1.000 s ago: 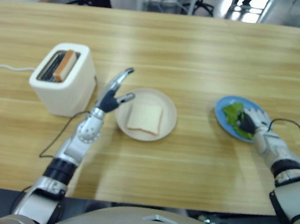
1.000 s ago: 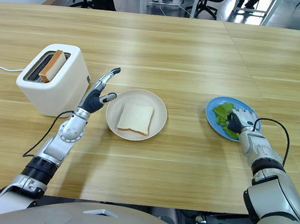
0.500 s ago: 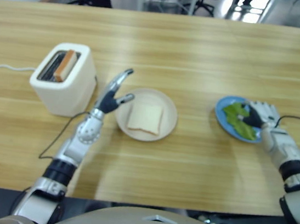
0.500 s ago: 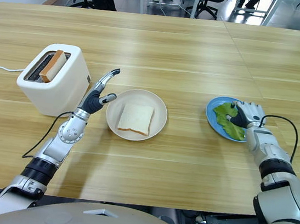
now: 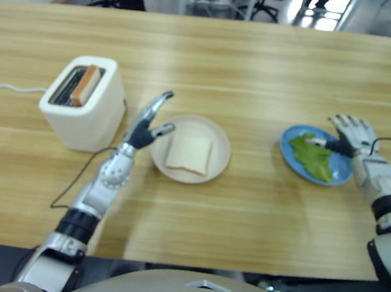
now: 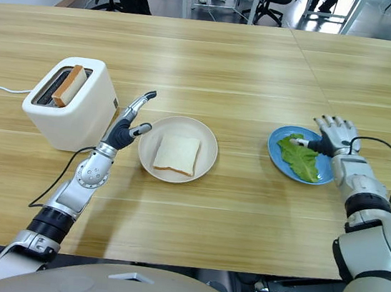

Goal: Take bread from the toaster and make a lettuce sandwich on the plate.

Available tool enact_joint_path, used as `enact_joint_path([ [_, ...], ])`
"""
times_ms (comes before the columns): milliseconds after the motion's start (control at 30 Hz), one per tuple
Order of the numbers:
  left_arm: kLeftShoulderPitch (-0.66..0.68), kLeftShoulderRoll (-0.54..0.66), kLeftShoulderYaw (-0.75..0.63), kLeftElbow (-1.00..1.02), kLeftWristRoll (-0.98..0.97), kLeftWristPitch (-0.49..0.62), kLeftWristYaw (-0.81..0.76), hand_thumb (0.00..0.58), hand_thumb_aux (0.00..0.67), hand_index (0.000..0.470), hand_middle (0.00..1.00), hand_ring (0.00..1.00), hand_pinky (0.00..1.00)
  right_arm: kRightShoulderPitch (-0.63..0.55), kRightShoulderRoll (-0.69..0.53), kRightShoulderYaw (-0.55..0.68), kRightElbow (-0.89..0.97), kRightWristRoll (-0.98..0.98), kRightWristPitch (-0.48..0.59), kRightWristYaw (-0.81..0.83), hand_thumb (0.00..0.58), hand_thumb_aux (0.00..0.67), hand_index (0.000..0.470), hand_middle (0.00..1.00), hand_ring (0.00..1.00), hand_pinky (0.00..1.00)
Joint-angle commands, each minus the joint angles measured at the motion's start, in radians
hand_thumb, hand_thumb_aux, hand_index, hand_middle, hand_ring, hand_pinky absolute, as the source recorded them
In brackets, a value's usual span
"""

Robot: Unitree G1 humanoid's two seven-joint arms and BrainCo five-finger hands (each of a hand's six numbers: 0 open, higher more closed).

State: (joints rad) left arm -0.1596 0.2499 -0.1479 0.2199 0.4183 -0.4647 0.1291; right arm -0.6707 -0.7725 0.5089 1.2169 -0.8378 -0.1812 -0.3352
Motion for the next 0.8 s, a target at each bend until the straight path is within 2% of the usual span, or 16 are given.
enact_joint_path([
  [33, 0.014, 0.001, -0.004, -0.004, 0.003, 0.011, -0.007, 0.000, 0.000, 0.000, 0.00, 0.00, 0.00, -0.015, 0.037, 0.036, 0.073, -0.021, -0.004, 0.005, 0.000, 0.000, 0.000, 0.00, 0.00, 0.00],
  [333, 0.019, 0.005, -0.004, -0.011, 0.006, 0.015, -0.012, 0.000, 0.000, 0.000, 0.00, 0.00, 0.00, -0.006, 0.094, 0.077, 0.122, -0.026, 0.005, 0.003, 0.000, 0.000, 0.000, 0.00, 0.00, 0.00],
  [367, 0.020, 0.005, -0.005, -0.013, 0.007, 0.016, -0.012, 0.000, 0.000, 0.000, 0.00, 0.00, 0.00, -0.005, 0.097, 0.081, 0.124, -0.026, 0.006, 0.004, 0.152, 0.095, 0.065, 0.00, 0.00, 0.00],
  [400, 0.021, 0.005, -0.005, -0.015, 0.008, 0.017, -0.013, 0.000, 0.000, 0.000, 0.00, 0.00, 0.00, -0.004, 0.099, 0.083, 0.125, -0.025, 0.006, 0.004, 0.480, 0.391, 0.269, 0.00, 0.00, 0.00],
  [433, 0.021, 0.005, -0.006, -0.016, 0.009, 0.018, -0.013, 0.000, 0.000, 0.000, 0.00, 0.00, 0.00, -0.003, 0.101, 0.086, 0.126, -0.023, 0.007, 0.005, 0.543, 0.502, 0.345, 0.00, 0.00, 0.00],
  [467, 0.022, 0.005, -0.006, -0.017, 0.010, 0.019, -0.013, 0.000, 0.000, 0.000, 0.00, 0.00, 0.00, -0.002, 0.102, 0.087, 0.128, -0.021, 0.007, 0.005, 0.543, 0.502, 0.345, 0.00, 0.00, 0.00],
  [500, 0.022, 0.005, -0.005, -0.017, 0.011, 0.019, -0.012, 0.000, 0.000, 0.000, 0.00, 0.00, 0.00, -0.002, 0.102, 0.088, 0.128, -0.020, 0.006, 0.005, 0.580, 0.670, 0.460, 0.00, 0.00, 0.00],
  [800, 0.025, 0.006, -0.006, -0.017, 0.020, 0.019, -0.009, 0.000, 0.000, 0.000, 0.00, 0.00, 0.00, -0.010, 0.090, 0.084, 0.122, -0.008, -0.006, -0.002, 0.580, 0.670, 0.460, 0.00, 0.00, 0.00],
])
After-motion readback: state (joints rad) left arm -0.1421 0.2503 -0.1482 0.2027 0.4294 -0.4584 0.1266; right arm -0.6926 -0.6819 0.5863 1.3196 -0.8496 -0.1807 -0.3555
